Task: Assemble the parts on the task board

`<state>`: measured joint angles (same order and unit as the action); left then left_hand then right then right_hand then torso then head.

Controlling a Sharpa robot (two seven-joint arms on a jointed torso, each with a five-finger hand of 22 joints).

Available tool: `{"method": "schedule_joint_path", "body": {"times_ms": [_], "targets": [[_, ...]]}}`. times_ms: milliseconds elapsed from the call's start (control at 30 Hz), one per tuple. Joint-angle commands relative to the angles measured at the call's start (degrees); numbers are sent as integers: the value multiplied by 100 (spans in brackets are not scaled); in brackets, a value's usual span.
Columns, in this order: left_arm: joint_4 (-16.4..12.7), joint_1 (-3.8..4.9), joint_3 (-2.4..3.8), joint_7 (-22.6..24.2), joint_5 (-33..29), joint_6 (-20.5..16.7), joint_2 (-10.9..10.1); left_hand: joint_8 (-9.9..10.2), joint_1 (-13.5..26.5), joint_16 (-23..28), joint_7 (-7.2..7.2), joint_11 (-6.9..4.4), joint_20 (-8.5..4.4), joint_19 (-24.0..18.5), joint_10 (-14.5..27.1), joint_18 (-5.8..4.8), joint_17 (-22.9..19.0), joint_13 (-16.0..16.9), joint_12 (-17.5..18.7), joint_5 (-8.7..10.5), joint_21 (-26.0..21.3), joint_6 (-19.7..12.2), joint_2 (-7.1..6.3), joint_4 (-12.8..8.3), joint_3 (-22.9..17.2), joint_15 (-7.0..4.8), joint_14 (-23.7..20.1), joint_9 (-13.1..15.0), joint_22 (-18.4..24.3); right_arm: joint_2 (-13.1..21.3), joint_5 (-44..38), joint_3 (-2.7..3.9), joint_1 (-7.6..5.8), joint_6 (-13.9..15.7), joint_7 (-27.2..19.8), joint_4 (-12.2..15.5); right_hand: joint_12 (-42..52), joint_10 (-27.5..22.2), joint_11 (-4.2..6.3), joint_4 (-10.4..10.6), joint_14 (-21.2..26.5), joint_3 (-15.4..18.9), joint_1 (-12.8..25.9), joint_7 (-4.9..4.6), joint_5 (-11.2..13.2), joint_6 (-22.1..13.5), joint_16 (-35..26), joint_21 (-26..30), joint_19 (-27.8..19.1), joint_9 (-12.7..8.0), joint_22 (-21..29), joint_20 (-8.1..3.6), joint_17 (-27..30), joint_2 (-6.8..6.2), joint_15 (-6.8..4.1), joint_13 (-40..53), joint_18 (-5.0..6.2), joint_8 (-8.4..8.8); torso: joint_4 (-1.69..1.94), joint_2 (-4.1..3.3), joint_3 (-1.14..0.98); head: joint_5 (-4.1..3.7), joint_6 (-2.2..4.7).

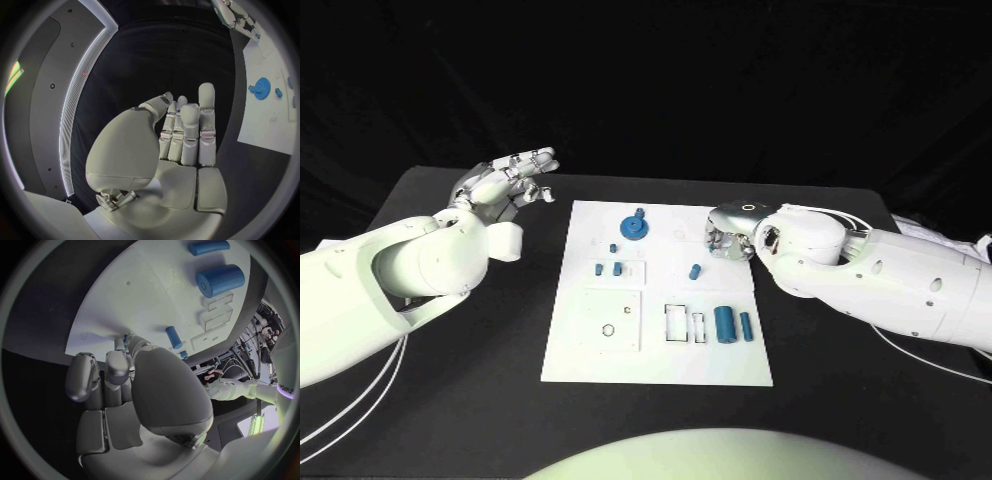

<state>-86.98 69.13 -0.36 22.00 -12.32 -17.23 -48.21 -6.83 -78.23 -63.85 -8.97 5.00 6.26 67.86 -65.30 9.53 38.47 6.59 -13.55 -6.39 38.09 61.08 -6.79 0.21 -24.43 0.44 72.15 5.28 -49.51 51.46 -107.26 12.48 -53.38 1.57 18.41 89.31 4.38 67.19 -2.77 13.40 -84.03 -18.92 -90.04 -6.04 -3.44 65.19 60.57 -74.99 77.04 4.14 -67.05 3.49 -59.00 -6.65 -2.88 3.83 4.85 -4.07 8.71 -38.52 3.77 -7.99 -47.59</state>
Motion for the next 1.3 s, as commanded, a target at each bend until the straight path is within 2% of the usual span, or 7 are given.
{"method": "schedule_joint_path", "body": {"times_ms": [33,300,567,767,867,1100,1300], "targets": [[-11,2,4,16,48,57,8,-21,-15,26,-11,3,-3,-32,54,80,-6,7,-30,-27,-18,-15,64,3,23,-3,-47,-9,6,-14,60,-35,57,-107,-84,-52,-7,73,-8,-45,-121,-108,-27,-1,30,76,-8,26,13,11,-19,-32,-6,83,-23,-10,34,-15,0,3,3,-10,-4],[3,2,4,6,67,48,10,-21,-21,33,-13,4,-2,-40,63,82,-19,9,-37,-28,-28,-21,67,-1,27,-1,-56,-11,14,12,292,-33,62,358,-205,-43,4,294,-12,-269,-155,-447,-27,-28,59,227,110,-62,88,53,-142,-29,-107,177,0,-15,6,-54,-6,9,1,-31,6],[39,2,3,0,70,48,20,-24,-39,36,-14,4,-1,-46,74,83,-31,12,-50,-31,-35,-26,73,-13,29,-1,-64,-13,21,135,635,-18,8,805,-241,86,-49,285,-36,-378,-161,-600,44,-54,56,206,153,-85,102,55,-173,-5,-140,150,32,-22,1,-19,-4,17,3,-61,24],[56,1,0,-2,71,49,24,-26,-48,37,-14,5,0,-48,79,84,-34,13,-56,-32,-38,-28,75,-19,29,-1,-66,-14,25,252,698,-3,-62,934,-227,227,-52,291,-39,-393,-161,-622,79,-59,57,212,160,-86,101,58,-174,5,-144,133,46,-21,0,-16,-9,8,3,-74,45],[60,1,-1,-4,71,51,24,-26,-48,37,-14,5,0,-48,79,84,-34,13,-56,-32,-38,-28,75,-19,29,-1,-66,-14,25,315,741,5,-88,958,-210,369,-53,297,-39,-403,-160,-635,98,-60,57,217,158,-89,102,60,-178,12,-141,121,58,-20,-1,-16,-8,3,3,-70,50],[58,-3,-4,-8,71,67,25,-27,-52,40,-15,5,0,-51,82,85,-43,14,-60,-32,-43,-30,77,-22,30,-1,-70,-14,29,331,728,13,-100,1018,-175,781,-58,306,-48,-434,-157,-683,156,-71,57,223,165,-90,100,65,-179,44,-141,98,104,-21,-3,-9,21,5,8,-35,46],[56,-8,-6,-15,71,79,26,-28,-57,45,-15,6,0,-55,86,86,-53,15,-64,-32,-49,-31,78,-26,31,-1,-75,-15,35,153,676,12,-49,1009,-212,1149,-61,307,-54,-452,-157,-709,170,-77,56,223,172,-90,99,66,-180,58,-147,96,119,-21,-3,-6,15,4,12,70,37]]}}
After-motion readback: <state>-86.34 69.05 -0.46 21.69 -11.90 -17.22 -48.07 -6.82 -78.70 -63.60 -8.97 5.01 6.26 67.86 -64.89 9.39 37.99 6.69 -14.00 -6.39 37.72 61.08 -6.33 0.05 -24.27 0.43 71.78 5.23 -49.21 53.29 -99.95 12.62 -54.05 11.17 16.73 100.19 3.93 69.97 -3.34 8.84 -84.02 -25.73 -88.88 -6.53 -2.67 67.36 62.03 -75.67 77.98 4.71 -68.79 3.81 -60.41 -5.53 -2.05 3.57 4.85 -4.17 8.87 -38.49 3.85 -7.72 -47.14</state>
